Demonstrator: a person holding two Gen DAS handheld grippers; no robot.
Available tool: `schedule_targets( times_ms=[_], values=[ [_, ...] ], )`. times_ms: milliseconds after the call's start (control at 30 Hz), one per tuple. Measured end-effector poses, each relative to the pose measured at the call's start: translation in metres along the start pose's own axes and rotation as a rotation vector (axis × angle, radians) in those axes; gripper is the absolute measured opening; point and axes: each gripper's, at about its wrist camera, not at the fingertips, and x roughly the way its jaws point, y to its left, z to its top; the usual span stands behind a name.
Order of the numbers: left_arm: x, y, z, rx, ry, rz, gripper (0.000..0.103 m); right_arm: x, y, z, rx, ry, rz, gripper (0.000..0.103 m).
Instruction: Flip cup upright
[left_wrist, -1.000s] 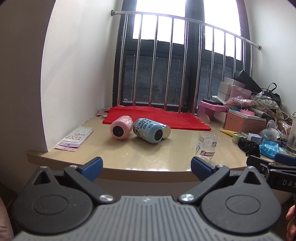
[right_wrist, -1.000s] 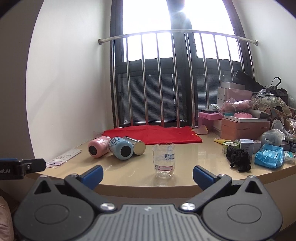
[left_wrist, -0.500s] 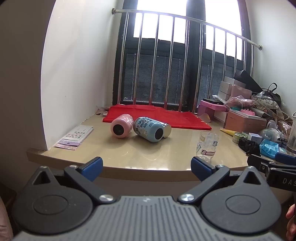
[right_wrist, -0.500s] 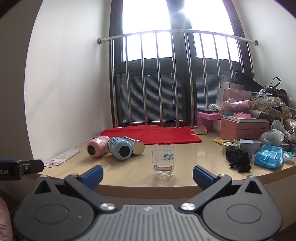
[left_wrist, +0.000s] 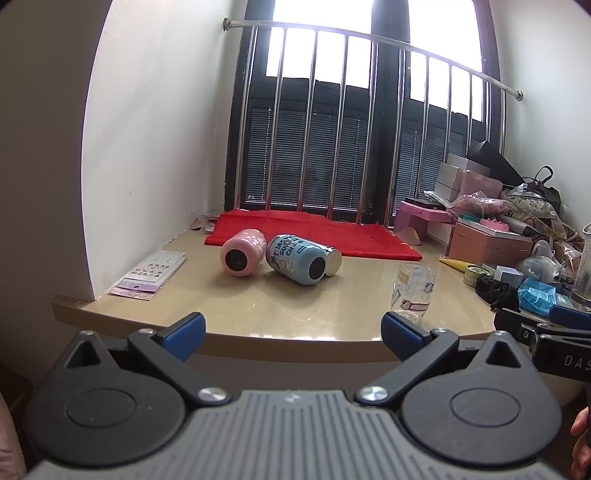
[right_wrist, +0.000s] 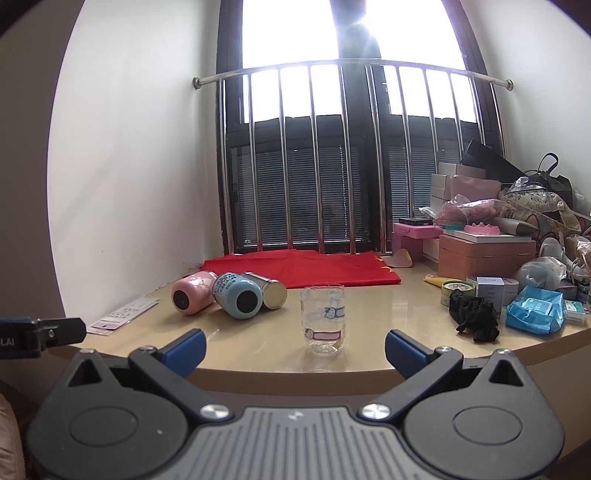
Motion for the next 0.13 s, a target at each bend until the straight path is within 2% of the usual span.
schedule_targets(
  times_ms=[133],
  values=[
    [-0.0002,0.0005,-0.0005,0.0,0.007,-0.011,0.103,-0.0002,0.001,0.0002,-0.001,-0.002,0.001,0.103]
  ],
)
